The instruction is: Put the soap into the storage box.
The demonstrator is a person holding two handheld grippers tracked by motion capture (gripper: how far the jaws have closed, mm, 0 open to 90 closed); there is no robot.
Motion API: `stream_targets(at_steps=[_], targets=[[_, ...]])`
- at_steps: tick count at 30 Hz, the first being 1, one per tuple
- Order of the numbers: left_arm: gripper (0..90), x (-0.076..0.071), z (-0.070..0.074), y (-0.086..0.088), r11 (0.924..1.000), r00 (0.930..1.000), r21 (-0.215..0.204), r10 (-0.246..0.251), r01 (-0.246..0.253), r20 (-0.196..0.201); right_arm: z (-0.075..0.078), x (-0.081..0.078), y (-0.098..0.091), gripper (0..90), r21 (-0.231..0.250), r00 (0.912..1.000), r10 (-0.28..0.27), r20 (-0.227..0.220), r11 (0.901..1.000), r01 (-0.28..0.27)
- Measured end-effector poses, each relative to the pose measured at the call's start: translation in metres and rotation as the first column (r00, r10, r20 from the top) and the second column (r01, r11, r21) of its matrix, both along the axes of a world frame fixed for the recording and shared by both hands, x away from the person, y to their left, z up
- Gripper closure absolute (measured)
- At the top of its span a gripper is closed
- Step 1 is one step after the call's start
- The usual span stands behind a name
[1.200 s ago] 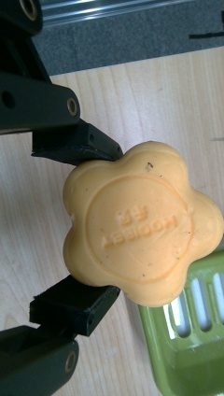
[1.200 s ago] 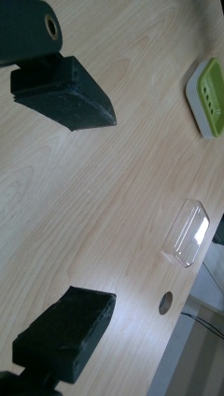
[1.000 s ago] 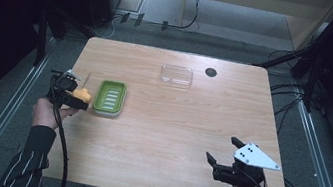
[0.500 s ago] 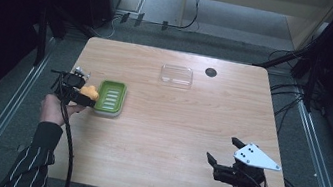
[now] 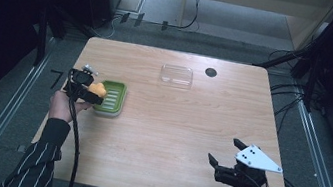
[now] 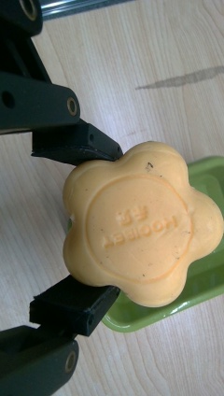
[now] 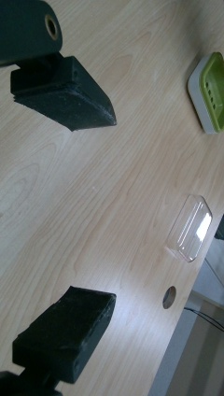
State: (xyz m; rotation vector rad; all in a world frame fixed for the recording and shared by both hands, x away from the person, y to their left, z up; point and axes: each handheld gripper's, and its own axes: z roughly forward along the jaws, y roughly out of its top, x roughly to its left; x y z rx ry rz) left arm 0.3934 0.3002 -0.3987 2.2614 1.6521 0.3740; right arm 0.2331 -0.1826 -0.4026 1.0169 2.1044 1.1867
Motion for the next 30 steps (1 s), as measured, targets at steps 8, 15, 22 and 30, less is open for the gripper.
stream_targets(at_steps=[8,15,22,30], targets=[[39.7,0.009,-0.004,-0.012,0.9996,0.9996,-0.003,-0.028,0.028,0.003,0.000,0.000,0.000,13.6,-0.002,1.0000,0.002,0.001,1.0000,-0.002],[39.7,0.016,-0.009,-0.020,0.9989,0.9989,0.000,-0.047,0.047,-0.001,0.000,0.000,-0.001,13.6,-0.001,1.0000,0.002,0.002,1.0000,-0.002],[39.6,0.018,-0.012,-0.021,0.9990,0.9990,-0.002,-0.045,0.045,-0.004,0.000,0.000,-0.001,13.6,0.001,1.0000,-0.001,0.001,1.0000,0.001],[39.6,0.023,-0.019,-0.021,0.9989,0.9985,0.002,-0.047,0.047,-0.029,0.000,0.000,-0.001,13.6,-0.002,1.0000,0.001,0.003,1.0000,-0.001]])
